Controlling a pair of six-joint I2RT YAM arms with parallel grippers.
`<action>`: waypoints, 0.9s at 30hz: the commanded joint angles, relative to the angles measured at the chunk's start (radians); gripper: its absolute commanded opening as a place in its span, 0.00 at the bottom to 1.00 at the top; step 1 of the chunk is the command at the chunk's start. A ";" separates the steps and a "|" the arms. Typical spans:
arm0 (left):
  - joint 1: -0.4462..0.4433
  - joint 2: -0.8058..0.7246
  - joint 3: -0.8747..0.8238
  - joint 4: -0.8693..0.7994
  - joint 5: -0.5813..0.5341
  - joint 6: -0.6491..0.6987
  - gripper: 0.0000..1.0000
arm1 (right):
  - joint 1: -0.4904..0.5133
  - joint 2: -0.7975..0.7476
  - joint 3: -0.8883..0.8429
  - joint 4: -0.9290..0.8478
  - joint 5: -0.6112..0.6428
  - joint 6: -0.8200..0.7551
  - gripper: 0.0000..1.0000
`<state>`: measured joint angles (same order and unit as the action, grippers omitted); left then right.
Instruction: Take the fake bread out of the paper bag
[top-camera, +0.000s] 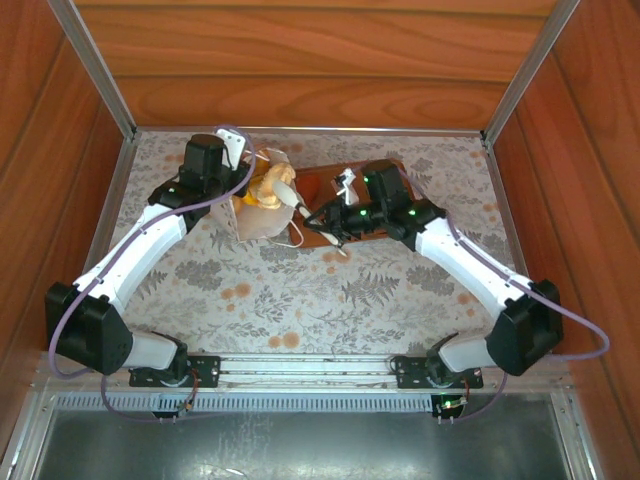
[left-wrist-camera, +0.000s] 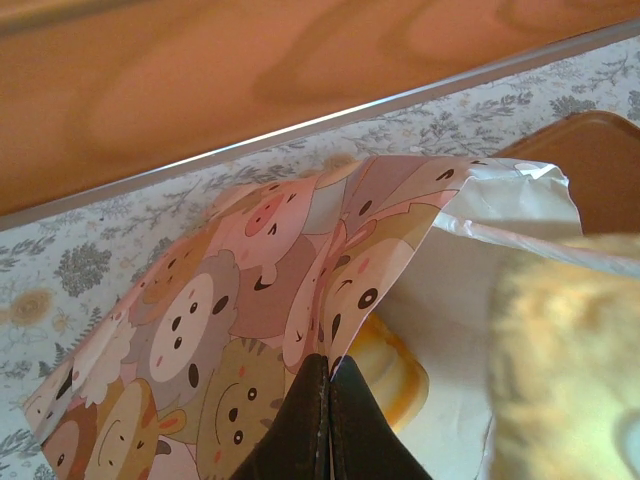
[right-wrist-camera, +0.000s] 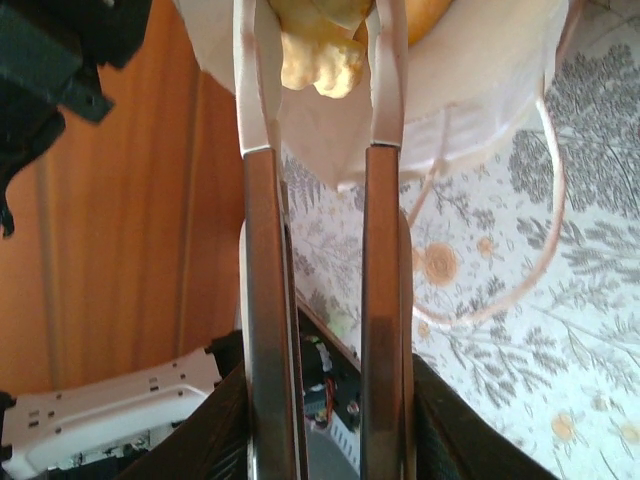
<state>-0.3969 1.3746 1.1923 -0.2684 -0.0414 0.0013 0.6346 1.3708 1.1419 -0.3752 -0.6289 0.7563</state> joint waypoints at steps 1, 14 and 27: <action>-0.008 0.004 0.041 0.008 -0.026 -0.027 0.00 | 0.007 -0.105 -0.023 -0.102 0.004 -0.074 0.35; -0.007 -0.002 0.033 0.009 -0.003 -0.030 0.00 | -0.072 -0.292 0.056 -0.488 0.334 -0.219 0.36; -0.006 -0.031 0.022 0.005 -0.013 -0.029 0.00 | -0.075 0.026 0.296 -0.674 0.879 -0.466 0.36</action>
<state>-0.3981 1.3743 1.1923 -0.2699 -0.0479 -0.0158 0.5621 1.3529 1.3884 -1.0233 0.0895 0.3733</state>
